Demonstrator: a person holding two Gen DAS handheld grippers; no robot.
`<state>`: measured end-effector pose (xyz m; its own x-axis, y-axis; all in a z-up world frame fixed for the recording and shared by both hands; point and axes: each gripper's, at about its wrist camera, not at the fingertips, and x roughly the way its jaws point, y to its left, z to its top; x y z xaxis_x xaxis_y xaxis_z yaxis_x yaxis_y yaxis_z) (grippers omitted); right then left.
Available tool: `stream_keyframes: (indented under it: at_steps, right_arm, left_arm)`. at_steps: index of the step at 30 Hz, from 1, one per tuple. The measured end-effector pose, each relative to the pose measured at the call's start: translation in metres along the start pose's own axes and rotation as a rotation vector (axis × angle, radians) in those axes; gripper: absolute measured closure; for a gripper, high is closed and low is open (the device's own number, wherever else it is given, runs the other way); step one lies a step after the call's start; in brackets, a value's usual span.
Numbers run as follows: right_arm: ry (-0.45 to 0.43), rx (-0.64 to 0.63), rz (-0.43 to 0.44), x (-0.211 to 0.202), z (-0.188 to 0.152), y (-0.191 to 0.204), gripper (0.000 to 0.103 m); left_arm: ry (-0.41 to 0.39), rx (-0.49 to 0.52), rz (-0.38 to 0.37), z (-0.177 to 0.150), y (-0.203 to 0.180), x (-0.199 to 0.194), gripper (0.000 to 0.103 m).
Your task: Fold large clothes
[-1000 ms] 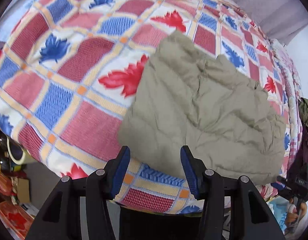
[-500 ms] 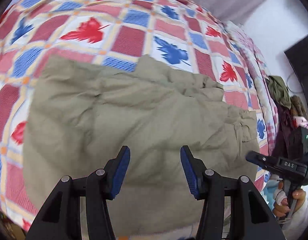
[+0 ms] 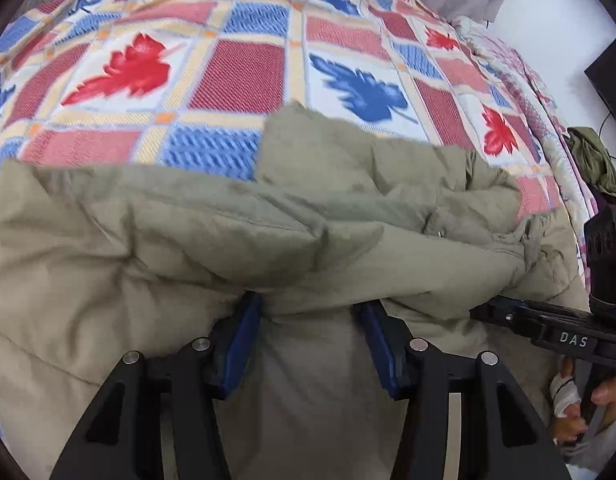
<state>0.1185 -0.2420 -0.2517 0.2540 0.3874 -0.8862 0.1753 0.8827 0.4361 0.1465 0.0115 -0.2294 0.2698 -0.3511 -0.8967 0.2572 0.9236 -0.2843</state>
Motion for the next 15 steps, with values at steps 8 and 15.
stream_keyframes:
  at_steps: [8,15]
  right_arm:
    - [-0.121,0.035,-0.193,-0.063,0.021,-0.061,0.081]
    - [-0.162,0.195,-0.269,-0.073,0.016,-0.135,0.083]
  left_arm:
    - [-0.071,-0.132,0.144,0.021,0.088,-0.026,0.049]
    - [-0.052,-0.219,0.2,0.02,0.127,0.009,0.049]
